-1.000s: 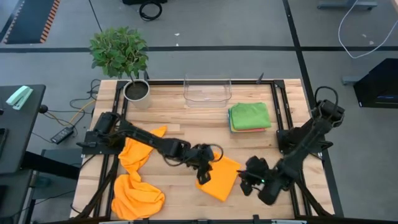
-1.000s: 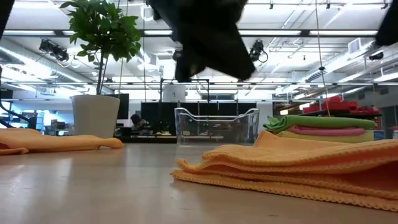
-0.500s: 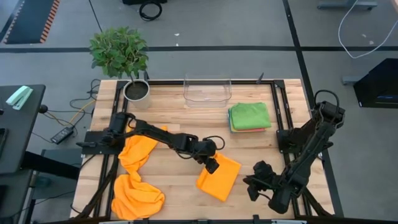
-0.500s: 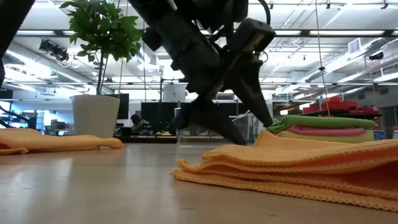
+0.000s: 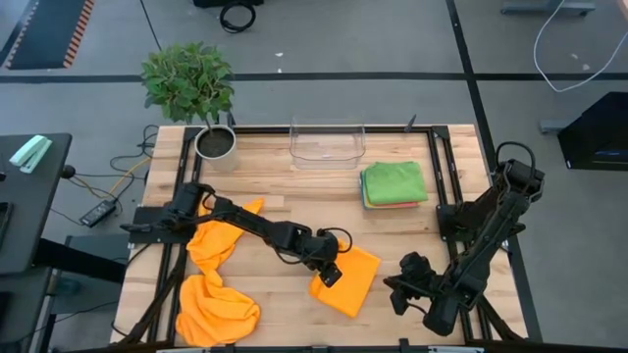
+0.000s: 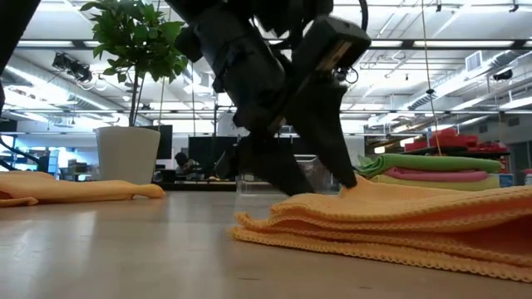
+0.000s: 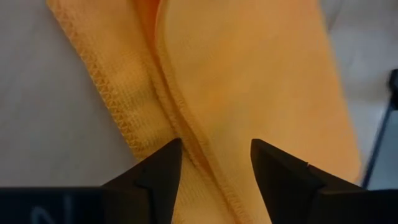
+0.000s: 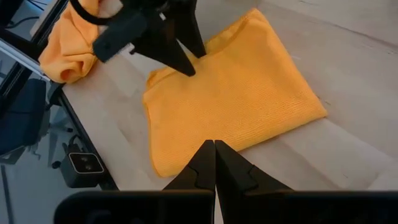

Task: Fold microfiber towels
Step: Fold the top right orange towel

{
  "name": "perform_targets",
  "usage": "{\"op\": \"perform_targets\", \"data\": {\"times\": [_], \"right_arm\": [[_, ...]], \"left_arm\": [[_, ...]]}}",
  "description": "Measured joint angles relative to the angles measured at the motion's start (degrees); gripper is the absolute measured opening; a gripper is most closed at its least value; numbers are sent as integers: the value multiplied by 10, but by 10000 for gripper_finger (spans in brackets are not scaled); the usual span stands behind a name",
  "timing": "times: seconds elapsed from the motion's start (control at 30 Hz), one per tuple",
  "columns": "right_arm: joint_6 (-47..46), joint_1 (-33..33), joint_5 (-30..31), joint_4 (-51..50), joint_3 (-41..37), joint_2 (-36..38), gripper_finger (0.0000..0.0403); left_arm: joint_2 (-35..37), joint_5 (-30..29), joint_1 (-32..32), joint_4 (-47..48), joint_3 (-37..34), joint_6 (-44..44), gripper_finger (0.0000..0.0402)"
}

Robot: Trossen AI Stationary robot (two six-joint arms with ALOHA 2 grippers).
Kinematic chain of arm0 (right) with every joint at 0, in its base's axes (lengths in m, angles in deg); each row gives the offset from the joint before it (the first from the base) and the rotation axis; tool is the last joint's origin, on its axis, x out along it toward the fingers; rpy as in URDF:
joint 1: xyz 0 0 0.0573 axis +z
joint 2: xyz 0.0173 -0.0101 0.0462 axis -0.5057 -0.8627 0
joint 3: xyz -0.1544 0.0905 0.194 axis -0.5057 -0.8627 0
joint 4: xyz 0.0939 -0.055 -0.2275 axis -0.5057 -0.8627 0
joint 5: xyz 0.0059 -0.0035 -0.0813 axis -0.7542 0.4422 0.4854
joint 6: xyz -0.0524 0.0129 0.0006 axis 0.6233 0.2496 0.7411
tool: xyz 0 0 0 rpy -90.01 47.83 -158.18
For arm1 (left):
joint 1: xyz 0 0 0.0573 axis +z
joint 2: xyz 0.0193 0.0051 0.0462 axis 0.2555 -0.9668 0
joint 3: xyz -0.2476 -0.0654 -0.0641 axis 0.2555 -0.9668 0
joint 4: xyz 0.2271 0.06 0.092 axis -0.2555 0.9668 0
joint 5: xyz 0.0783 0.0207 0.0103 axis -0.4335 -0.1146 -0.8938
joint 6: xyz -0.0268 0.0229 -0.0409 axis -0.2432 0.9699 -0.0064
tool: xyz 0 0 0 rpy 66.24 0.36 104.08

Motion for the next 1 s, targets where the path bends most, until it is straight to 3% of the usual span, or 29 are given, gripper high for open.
{"op": "perform_targets", "data": {"times": [0.43,0.8,1.0], "right_arm": [[0,-3,-1,-15,0,0,8],[13,-13,-1,-15,0,0,8],[13,-14,-1,-16,0,0,8]], "left_arm": [[-17,-9,0,-54,0,-12,187],[-18,-18,0,-68,-1,-4,139],[-20,-27,0,-69,-1,7,92]]}}
